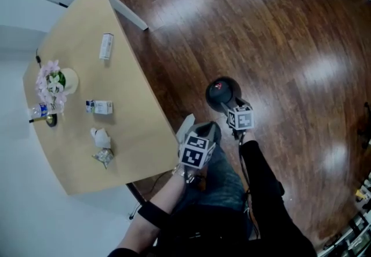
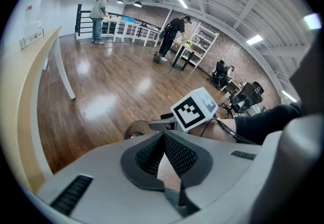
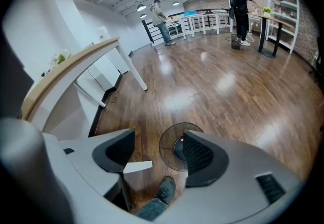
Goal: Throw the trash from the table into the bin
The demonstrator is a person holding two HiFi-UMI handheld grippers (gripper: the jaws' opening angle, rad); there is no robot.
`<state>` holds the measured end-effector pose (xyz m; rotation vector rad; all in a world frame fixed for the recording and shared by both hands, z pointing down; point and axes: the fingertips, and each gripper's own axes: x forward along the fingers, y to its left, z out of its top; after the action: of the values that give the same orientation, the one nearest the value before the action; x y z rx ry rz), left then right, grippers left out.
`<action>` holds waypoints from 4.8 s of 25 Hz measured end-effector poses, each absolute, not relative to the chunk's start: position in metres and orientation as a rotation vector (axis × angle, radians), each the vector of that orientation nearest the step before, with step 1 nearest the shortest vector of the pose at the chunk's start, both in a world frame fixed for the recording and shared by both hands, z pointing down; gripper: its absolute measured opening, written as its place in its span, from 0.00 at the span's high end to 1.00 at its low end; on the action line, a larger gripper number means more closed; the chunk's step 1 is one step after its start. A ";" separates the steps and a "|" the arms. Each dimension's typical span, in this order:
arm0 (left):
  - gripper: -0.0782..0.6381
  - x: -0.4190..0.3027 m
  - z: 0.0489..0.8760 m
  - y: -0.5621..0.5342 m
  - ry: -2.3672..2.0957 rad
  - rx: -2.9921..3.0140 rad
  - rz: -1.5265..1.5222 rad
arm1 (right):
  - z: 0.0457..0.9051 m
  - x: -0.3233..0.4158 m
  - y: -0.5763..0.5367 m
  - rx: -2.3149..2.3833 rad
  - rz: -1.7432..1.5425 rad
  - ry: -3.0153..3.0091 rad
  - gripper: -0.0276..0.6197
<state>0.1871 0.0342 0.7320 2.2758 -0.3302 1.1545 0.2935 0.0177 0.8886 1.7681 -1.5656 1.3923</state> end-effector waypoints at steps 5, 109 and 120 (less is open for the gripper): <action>0.89 0.171 0.697 0.038 -0.285 2.321 1.169 | 0.801 0.273 0.037 1.794 1.425 -1.599 0.49; 0.89 -0.113 0.570 0.000 -0.577 2.464 0.944 | 0.559 -0.043 0.023 1.439 0.868 -2.052 0.85; 0.89 0.026 0.580 0.042 -0.232 2.548 1.102 | 0.582 0.089 0.093 1.713 1.099 -1.859 0.85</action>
<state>0.0255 0.0424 0.5795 2.5480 -0.2322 1.1024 0.0886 0.0926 0.5817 1.7125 -1.8586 1.0995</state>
